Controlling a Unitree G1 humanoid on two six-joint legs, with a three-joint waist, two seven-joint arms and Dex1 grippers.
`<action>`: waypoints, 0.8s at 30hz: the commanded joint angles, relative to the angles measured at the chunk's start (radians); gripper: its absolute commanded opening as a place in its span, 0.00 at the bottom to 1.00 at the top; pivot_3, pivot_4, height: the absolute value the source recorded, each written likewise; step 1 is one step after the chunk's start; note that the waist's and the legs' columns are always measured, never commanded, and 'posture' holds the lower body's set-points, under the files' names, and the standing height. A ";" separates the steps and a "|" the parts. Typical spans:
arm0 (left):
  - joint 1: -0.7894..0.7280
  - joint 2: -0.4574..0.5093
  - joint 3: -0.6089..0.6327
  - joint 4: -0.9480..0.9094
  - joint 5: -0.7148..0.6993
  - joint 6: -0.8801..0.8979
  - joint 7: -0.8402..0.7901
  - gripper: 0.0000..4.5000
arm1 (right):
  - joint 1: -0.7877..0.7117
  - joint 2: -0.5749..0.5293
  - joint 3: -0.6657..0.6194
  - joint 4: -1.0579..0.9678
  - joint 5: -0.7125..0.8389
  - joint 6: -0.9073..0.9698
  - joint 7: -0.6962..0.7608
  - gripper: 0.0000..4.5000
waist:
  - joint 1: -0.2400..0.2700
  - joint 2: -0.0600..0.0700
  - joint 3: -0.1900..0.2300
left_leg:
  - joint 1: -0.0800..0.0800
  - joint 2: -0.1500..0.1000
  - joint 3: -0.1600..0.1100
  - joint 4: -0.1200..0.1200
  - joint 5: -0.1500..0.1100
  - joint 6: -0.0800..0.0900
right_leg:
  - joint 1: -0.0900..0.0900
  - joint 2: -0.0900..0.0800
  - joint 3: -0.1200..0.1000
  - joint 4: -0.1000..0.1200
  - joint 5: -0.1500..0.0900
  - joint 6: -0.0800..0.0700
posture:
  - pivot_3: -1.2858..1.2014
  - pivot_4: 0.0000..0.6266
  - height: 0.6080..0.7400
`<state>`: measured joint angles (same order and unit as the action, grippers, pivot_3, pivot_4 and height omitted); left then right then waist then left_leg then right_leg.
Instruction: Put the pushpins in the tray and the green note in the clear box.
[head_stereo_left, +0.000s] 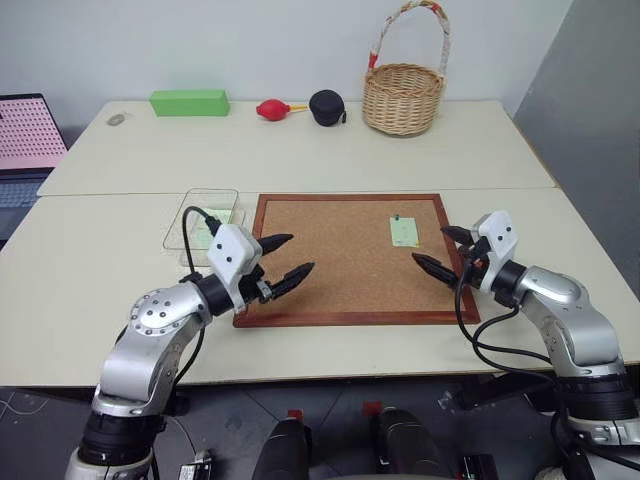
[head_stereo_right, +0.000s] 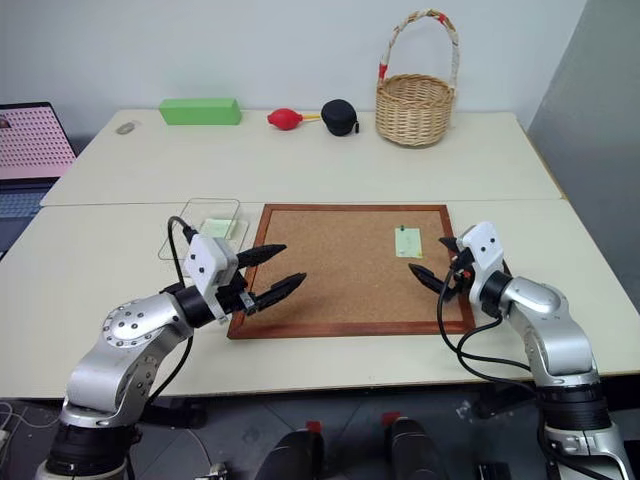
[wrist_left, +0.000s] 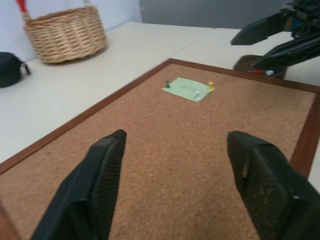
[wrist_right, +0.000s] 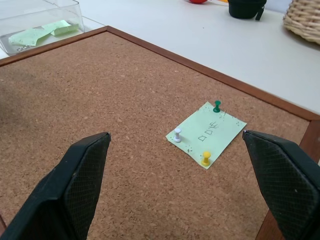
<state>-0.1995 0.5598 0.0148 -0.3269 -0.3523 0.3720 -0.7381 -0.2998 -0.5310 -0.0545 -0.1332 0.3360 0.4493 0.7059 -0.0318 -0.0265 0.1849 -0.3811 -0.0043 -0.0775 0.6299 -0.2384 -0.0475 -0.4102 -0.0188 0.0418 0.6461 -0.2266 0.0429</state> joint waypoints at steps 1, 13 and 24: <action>-0.069 -0.009 -0.052 0.063 0.041 -0.045 -0.023 0.54 | -0.008 0.000 -0.011 -0.053 0.016 0.013 -0.009 1.00 | 0.000 0.000 0.000 | 0.000 0.000 0.000 0.000 0.000 0.000 | 0.000 0.000 0.000 0.000 0.000 0.000 | 0.52 0.24 1.00; -0.246 -0.143 -0.209 0.365 0.135 -0.072 -0.052 0.02 | -0.051 0.041 0.006 -0.047 -0.007 -0.002 -0.061 1.00 | 0.000 0.000 0.000 | 0.000 0.000 0.000 0.000 0.000 0.000 | 0.000 0.000 0.000 0.000 0.000 0.000 | 0.52 0.24 1.00; -0.317 -0.206 -0.284 0.683 0.223 -0.152 -0.132 0.00 | -0.187 0.090 0.058 0.112 -0.052 0.004 -0.075 1.00 | 0.000 0.001 -0.001 | 0.000 -0.001 0.000 0.000 0.000 0.000 | 0.001 0.000 0.000 0.000 0.001 0.001 | 0.52 0.24 1.00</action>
<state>-0.5125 0.3644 -0.2416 0.2967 -0.1701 0.2327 -0.8672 -0.4376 -0.4508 0.0024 -0.0535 0.2914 0.4617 0.6329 -0.0315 -0.0254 0.1841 -0.3801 -0.0056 -0.0778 0.6307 -0.2383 -0.0473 -0.4087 -0.0190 0.0419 0.6465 -0.2260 0.0439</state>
